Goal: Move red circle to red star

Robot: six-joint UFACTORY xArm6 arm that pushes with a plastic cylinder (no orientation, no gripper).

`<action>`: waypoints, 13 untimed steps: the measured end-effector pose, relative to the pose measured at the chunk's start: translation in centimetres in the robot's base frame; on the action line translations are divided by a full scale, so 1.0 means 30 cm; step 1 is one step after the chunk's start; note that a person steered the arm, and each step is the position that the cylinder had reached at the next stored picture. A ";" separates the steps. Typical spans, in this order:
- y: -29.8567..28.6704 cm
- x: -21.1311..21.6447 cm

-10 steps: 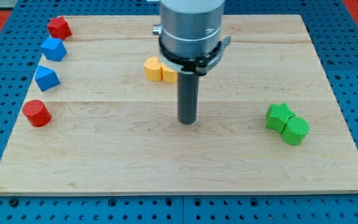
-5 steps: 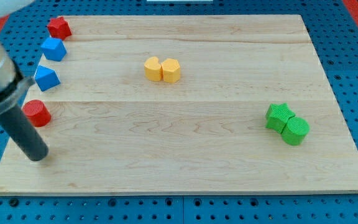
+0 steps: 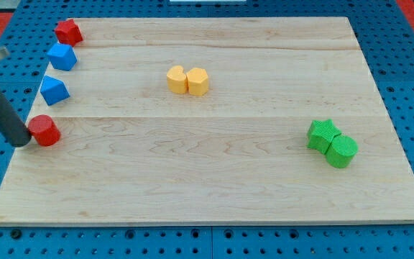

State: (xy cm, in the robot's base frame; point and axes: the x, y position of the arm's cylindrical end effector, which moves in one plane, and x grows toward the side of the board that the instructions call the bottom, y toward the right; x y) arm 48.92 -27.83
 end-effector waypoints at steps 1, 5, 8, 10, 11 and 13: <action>0.057 -0.015; 0.262 -0.109; 0.437 -0.185; 0.491 -0.278; 0.491 -0.346; 0.491 -0.495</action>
State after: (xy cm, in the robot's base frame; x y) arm 34.06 -13.10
